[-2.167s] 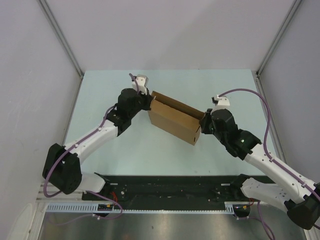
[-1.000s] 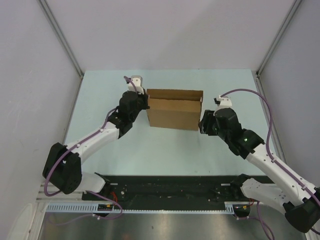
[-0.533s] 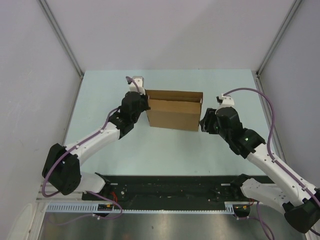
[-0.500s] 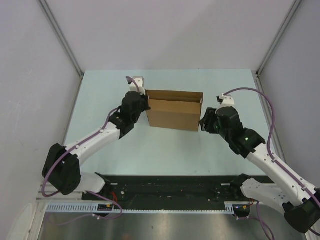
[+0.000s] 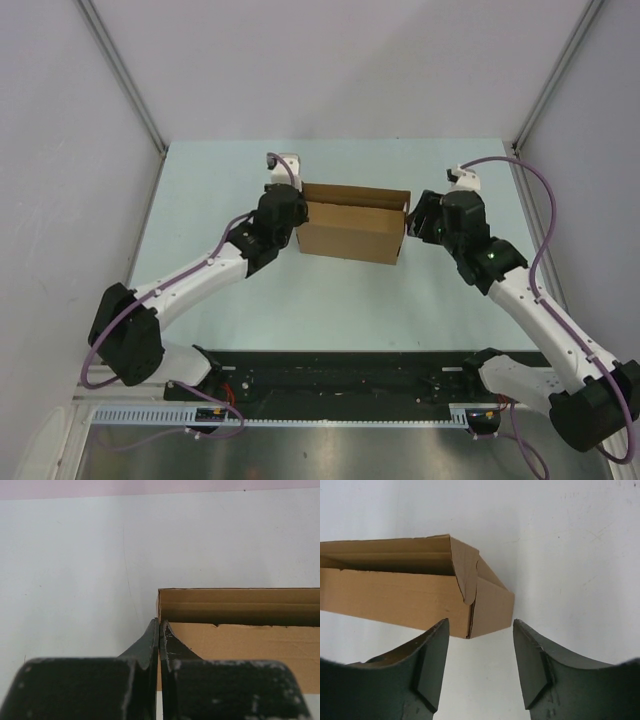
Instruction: Fold the paper box
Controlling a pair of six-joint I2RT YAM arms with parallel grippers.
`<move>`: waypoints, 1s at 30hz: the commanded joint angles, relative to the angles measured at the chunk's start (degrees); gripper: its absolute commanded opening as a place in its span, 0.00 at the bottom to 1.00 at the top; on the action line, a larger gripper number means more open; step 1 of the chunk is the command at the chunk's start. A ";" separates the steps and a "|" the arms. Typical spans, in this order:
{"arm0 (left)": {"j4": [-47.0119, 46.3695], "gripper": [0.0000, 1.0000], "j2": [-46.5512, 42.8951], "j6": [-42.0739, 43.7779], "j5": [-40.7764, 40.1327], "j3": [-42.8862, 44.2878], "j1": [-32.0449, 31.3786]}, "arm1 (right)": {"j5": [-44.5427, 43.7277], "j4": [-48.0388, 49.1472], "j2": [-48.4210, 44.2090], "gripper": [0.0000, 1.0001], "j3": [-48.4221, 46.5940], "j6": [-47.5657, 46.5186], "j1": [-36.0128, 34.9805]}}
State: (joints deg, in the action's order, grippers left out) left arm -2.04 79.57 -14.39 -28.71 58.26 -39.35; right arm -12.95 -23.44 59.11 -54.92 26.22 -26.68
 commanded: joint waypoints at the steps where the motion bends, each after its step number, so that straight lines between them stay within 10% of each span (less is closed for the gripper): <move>1: 10.65 0.00 2.96 0.60 -1.26 0.19 -1.07 | 1.87 3.75 2.76 0.55 -4.40 -1.52 1.62; 30: 11.45 0.00 4.54 -0.37 -1.08 1.51 -2.22 | -1.10 3.05 12.95 0.26 -8.89 -6.26 -1.01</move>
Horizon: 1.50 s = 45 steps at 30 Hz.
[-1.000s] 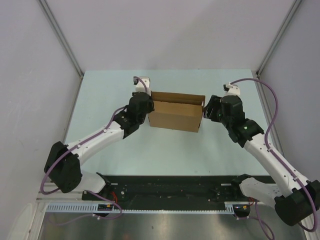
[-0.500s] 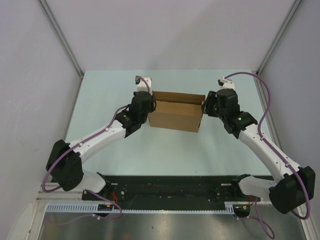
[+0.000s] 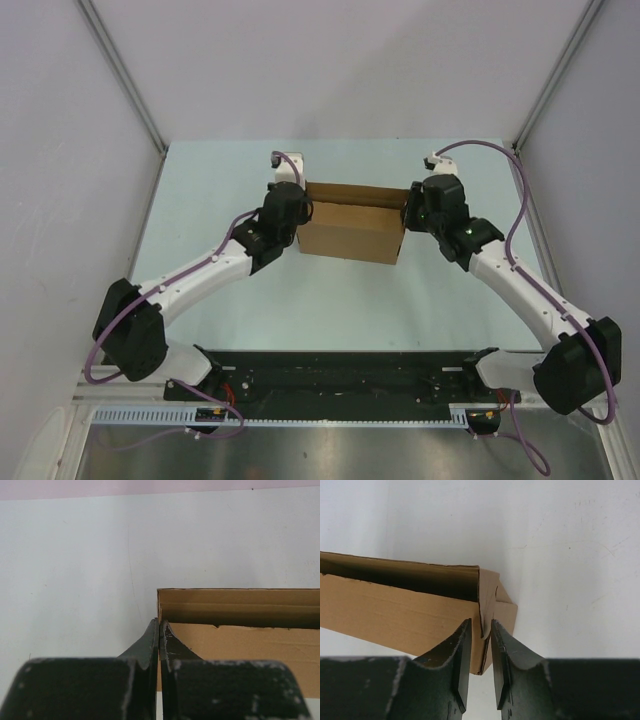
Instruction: Fold the paper box
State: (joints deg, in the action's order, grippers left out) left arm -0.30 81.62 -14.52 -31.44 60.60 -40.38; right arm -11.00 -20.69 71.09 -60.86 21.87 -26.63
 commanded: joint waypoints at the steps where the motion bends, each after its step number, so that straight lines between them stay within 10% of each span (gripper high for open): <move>1: 9.70 0.00 2.49 -0.24 1.65 -0.75 -1.19 | -3.23 0.21 1.07 0.25 -3.03 -2.09 -1.31; 17: 9.79 0.00 2.66 -0.51 2.17 -0.57 -1.46 | -6.04 -1.72 3.53 0.01 -5.23 -2.71 -2.63; 29: 8.56 0.00 2.05 -1.12 2.00 -1.80 -1.46 | -9.47 -4.54 3.88 0.00 -4.88 -2.62 -5.01; 36: 8.56 0.00 2.22 -0.68 1.21 -1.89 -1.63 | -11.14 -3.75 1.07 0.41 -5.32 -2.36 -5.54; 45: 9.35 0.01 3.01 -0.24 0.42 -1.10 -2.16 | -12.81 -5.33 1.16 0.47 -9.18 -3.76 -5.18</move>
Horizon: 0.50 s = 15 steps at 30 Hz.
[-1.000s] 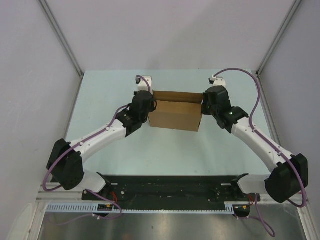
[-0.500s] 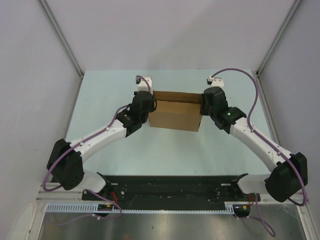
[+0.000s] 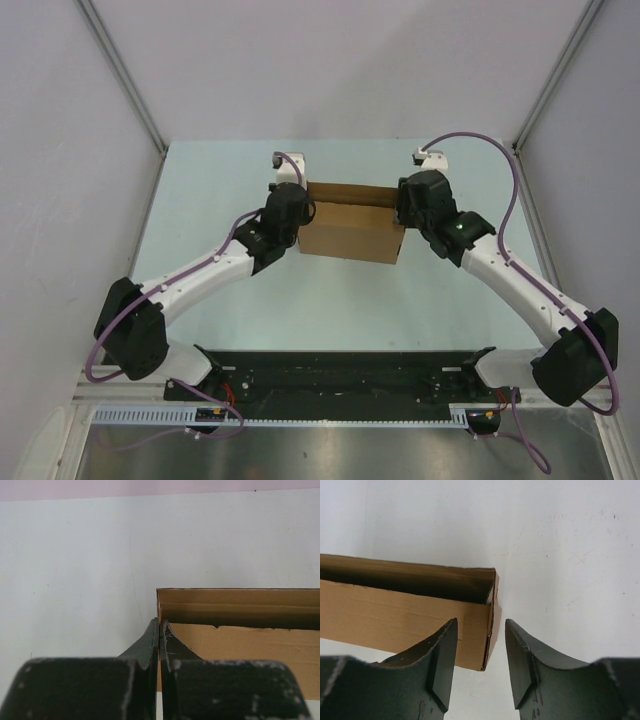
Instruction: Fold the paper box
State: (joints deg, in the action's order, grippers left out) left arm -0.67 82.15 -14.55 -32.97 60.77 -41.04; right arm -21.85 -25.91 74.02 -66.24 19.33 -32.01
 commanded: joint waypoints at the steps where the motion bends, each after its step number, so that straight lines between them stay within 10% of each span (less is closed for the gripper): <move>1: 9.72 0.00 2.66 -0.31 2.03 -1.27 -1.50 | -1.80 -0.02 -1.69 0.47 -4.42 -1.49 0.63; 15: 9.81 0.00 2.84 0.13 1.77 -0.92 -1.68 | -0.39 -1.51 1.04 0.14 -6.10 -2.11 1.60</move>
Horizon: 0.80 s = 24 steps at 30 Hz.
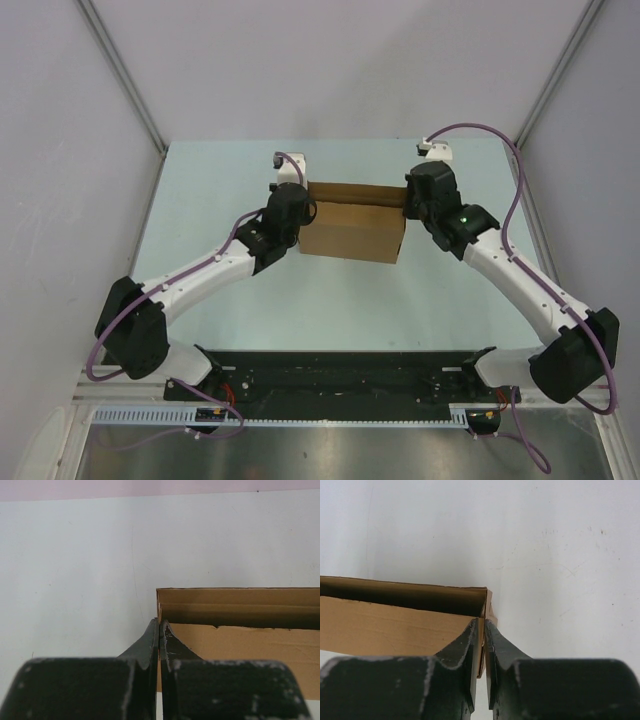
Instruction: Fold the paper box
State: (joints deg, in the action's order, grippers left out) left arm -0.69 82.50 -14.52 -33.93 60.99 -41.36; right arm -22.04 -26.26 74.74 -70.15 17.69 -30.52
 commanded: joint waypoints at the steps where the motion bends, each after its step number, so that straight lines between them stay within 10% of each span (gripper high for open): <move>1: 9.92 0.00 2.49 0.11 2.73 -1.05 -1.35 | -0.28 -1.25 0.49 0.13 -2.18 -0.47 0.11; 24: 8.07 0.01 0.74 -0.85 1.68 -2.98 -1.35 | -1.16 -2.92 0.23 0.00 0.98 0.32 -1.56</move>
State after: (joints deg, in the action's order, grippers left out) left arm -0.73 82.48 -14.55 -34.35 60.95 -41.47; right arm -23.16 -27.97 75.11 -70.17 17.72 -31.24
